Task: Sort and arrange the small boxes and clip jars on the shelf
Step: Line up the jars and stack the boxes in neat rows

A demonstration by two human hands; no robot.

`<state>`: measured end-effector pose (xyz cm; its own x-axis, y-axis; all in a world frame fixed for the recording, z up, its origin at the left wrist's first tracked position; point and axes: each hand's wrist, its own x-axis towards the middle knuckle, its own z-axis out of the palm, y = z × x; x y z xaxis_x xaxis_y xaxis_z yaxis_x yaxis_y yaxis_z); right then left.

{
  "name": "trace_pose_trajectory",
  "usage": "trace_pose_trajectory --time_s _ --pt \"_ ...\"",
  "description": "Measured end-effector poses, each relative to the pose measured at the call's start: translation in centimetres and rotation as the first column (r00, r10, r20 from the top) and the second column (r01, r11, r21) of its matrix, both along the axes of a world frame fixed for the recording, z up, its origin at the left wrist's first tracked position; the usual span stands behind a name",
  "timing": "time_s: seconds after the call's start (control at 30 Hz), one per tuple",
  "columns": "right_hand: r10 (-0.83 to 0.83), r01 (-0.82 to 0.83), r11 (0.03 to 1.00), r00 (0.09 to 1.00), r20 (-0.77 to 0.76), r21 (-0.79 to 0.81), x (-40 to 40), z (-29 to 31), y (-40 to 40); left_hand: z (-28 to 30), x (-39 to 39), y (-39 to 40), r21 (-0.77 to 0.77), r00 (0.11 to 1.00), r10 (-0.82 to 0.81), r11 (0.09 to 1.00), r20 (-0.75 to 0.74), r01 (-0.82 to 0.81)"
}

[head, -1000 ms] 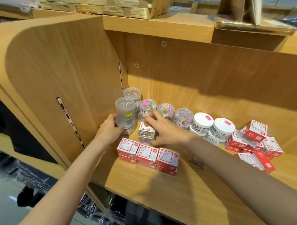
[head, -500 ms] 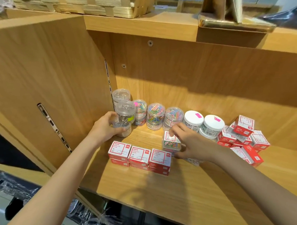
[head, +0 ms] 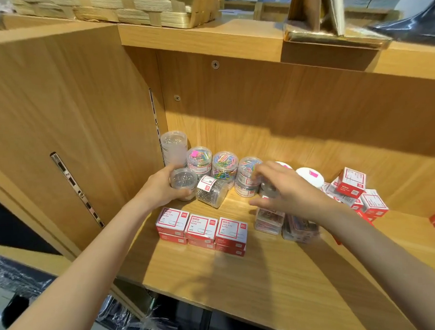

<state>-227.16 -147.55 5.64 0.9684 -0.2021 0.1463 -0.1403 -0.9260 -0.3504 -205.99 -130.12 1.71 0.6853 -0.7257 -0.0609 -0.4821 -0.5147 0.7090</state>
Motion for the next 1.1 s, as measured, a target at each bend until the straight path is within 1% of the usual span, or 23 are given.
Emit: trace_pose_trajectory --time_s 0.1,0.17,0.23,0.3,0.33,0.37,0.43,0.47,0.5,0.57,0.67,0.73,0.8,0.83,0.87,0.9,0.97,1.0,1.03,1.1 --pt "0.097 -0.105 0.993 0.987 -0.129 -0.061 4.2 -0.1 1.9 -0.2 0.3 0.1 0.042 1.000 -0.013 0.999 0.006 0.013" --pt "0.083 -0.122 0.972 0.978 -0.191 -0.202 6.1 -1.1 3.0 -0.3 0.5 0.3 0.051 1.000 -0.017 0.999 0.021 0.015" --pt "0.045 -0.111 0.936 0.979 -0.199 -0.334 7.1 -1.9 3.8 -0.2 0.7 0.6 0.054 0.999 -0.040 0.998 0.033 0.038" --pt "0.040 -0.108 0.921 0.982 -0.183 -0.375 7.5 -2.2 4.3 -0.2 0.8 1.1 0.051 0.998 -0.059 0.997 0.035 0.057" --pt "0.048 -0.107 0.931 0.984 -0.172 -0.349 7.6 -2.1 4.5 -0.3 0.9 1.4 0.045 0.997 -0.064 0.997 0.041 0.062" --pt "0.058 -0.099 0.954 0.987 -0.149 -0.284 7.7 -1.8 4.7 -0.4 0.9 1.7 0.036 0.996 -0.067 0.997 0.050 0.065" --pt "0.072 -0.075 0.996 0.995 -0.068 -0.048 8.2 -0.7 4.8 -0.6 1.1 2.3 -0.002 0.995 -0.078 0.997 0.063 0.078" --pt "0.075 -0.073 0.995 0.997 -0.024 0.063 8.7 -0.1 4.8 -0.7 1.1 2.5 -0.027 0.994 -0.091 0.995 0.060 0.093" --pt "0.076 -0.076 0.988 0.997 0.006 0.134 9.2 0.5 4.9 -0.7 1.1 2.6 -0.053 0.993 -0.108 0.992 0.051 0.111" --pt "0.078 -0.081 0.979 0.997 0.026 0.186 10.7 1.1 5.0 -0.8 1.0 2.8 -0.107 0.991 -0.129 0.986 0.021 0.131" --pt "0.119 -0.124 0.976 0.992 0.042 0.178 13.1 0.3 5.4 -0.7 1.0 2.6 -0.210 0.994 -0.109 0.972 -0.023 0.102" --pt "0.130 -0.137 0.974 0.990 0.053 0.181 13.8 -0.2 5.0 -0.7 0.9 2.3 -0.240 1.000 -0.024 0.971 -0.001 0.023" --pt "0.116 -0.130 0.968 0.990 0.077 0.216 13.6 0.1 3.8 -0.5 0.5 2.3 -0.211 0.996 0.086 0.974 0.019 -0.080" --pt "0.097 -0.115 0.975 0.990 0.103 0.190 13.3 0.2 3.0 -0.5 0.2 2.2 -0.181 0.990 0.140 0.974 0.030 -0.133" --pt "0.080 -0.094 0.990 0.989 0.122 0.109 13.1 0.1 2.1 -0.5 0.1 2.3 -0.151 0.981 0.191 0.971 0.043 -0.183" --pt "0.080 -0.079 0.997 0.989 0.122 -0.018 12.9 -0.2 1.4 -0.5 -0.2 2.3 -0.128 0.971 0.229 0.967 0.065 -0.219" --pt "0.089 -0.073 0.959 0.995 0.048 -0.274 13.0 -1.2 1.1 -0.4 -0.5 2.5 -0.092 0.959 0.263 0.963 0.105 -0.254" --pt "0.084 -0.075 0.933 0.996 0.009 -0.352 13.3 -1.7 1.5 -0.4 -0.5 2.5 -0.081 0.957 0.268 0.962 0.112 -0.260" --pt "0.066 -0.065 0.914 0.998 -0.011 -0.401 13.7 -2.2 1.9 -0.3 -0.5 2.6 -0.073 0.956 0.268 0.963 0.116 -0.261" --pt "0.007 -0.005 0.885 1.000 0.003 -0.466 14.5 -2.8 2.9 -0.1 -0.5 2.6 -0.068 0.959 0.261 0.965 0.109 -0.254"
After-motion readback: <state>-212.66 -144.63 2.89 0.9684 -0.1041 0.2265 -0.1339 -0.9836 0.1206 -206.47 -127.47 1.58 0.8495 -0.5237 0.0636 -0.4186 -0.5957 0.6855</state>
